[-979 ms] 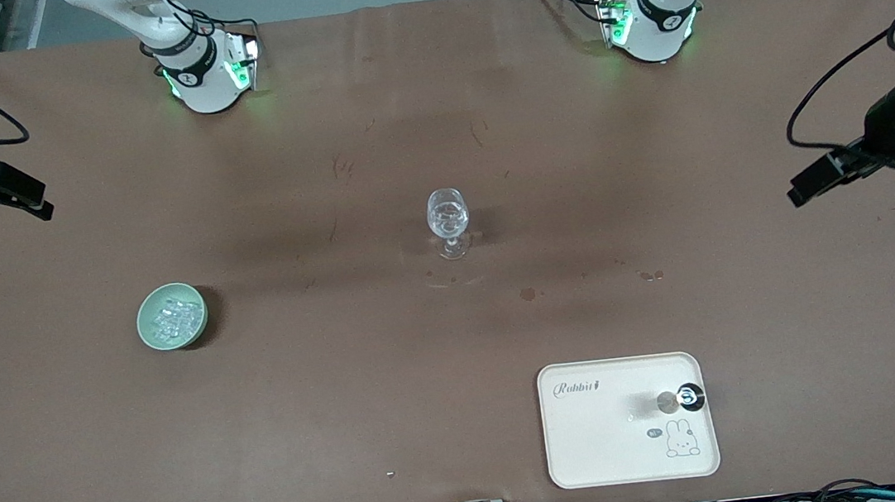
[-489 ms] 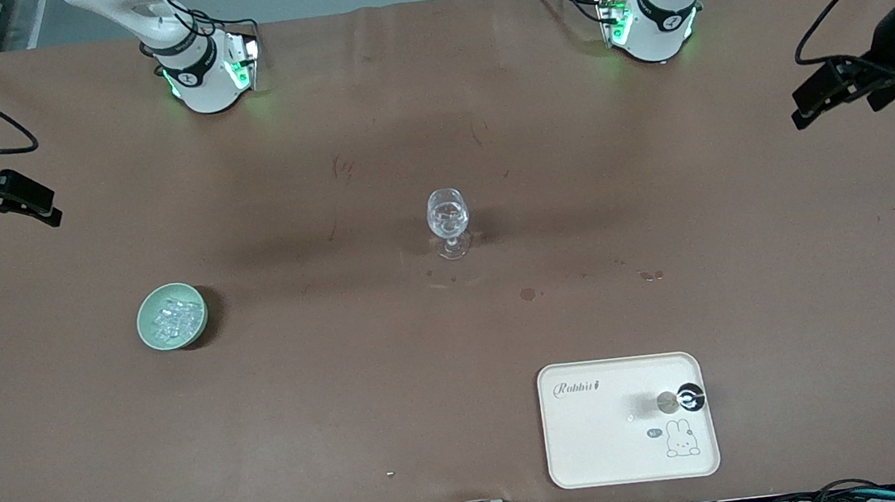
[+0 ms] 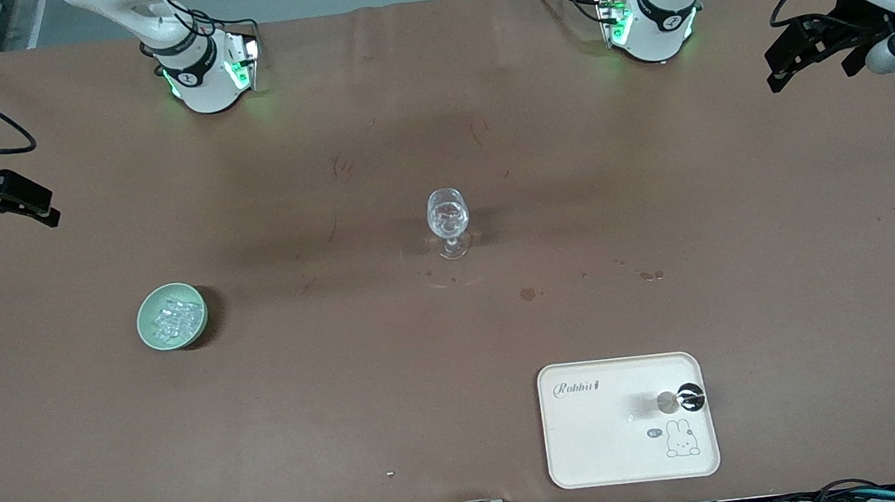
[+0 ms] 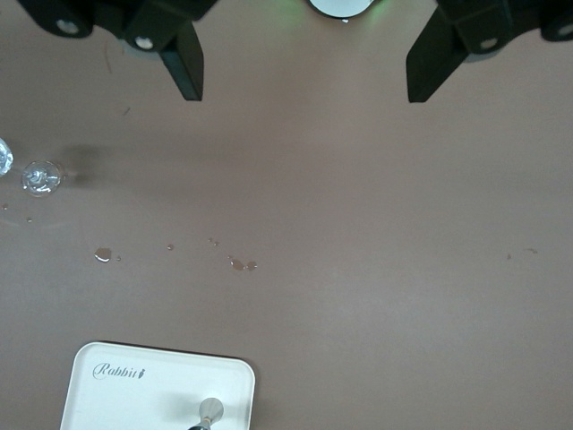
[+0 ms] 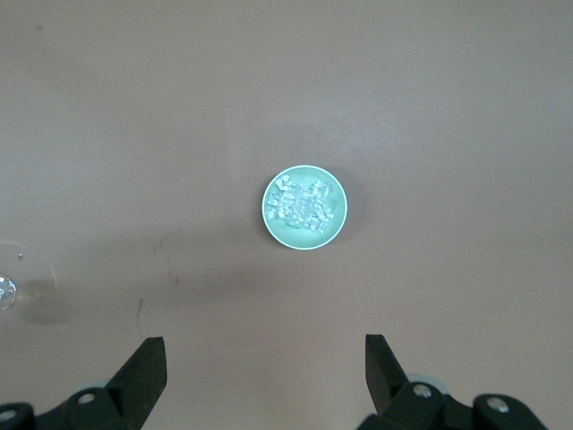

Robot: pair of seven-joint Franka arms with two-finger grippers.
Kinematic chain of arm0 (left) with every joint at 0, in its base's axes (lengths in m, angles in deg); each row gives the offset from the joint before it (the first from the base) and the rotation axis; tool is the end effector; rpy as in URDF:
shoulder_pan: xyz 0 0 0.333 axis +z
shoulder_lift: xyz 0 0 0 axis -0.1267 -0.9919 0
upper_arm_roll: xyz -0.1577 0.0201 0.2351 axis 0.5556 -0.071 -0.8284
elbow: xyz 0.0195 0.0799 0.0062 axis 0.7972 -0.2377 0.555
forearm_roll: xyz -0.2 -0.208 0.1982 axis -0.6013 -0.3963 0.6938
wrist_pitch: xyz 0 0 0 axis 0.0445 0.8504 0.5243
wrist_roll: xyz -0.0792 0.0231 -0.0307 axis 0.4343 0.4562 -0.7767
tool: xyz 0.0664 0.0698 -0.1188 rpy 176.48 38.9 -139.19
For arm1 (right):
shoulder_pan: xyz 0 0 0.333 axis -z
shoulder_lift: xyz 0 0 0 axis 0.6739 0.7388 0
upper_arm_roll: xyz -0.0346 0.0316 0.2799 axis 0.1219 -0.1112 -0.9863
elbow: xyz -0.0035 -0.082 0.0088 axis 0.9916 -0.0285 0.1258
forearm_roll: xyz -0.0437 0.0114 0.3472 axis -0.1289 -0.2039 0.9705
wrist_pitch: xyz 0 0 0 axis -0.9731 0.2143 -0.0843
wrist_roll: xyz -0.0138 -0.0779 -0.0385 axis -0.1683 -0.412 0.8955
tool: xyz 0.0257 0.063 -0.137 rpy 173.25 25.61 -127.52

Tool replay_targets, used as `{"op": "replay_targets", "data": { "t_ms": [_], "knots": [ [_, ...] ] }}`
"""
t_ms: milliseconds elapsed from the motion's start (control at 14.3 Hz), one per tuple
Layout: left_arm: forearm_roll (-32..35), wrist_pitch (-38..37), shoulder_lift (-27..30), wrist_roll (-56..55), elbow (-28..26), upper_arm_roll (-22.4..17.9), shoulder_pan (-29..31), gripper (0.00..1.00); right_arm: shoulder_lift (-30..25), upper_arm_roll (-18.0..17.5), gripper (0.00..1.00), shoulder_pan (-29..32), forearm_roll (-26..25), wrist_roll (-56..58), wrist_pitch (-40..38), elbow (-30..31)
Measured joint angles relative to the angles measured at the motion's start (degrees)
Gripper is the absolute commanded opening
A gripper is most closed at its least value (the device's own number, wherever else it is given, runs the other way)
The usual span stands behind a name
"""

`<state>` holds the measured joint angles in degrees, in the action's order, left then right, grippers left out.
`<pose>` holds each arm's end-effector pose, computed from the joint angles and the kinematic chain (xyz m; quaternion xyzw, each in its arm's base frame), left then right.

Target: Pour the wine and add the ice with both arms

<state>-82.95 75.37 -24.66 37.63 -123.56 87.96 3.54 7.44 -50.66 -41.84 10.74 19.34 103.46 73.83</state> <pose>0.4517 -0.0790 0.5809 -0.9990 -0.0435 -0.0074 0.0060 0.5021 0.0036 0.5505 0.9991 -0.0426 0.0056 0.0021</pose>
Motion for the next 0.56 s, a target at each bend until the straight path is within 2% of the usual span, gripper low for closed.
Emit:
{"op": "replay_targets", "data": {
  "t_ms": [559],
  "knots": [
    [0.9, 0.2, -0.1, 2.6, -0.2, 0.1, 0.1, 1.00, 0.0, 0.0, 0.98, 0.0, 0.0, 0.0, -0.1, 0.0]
  ]
}}
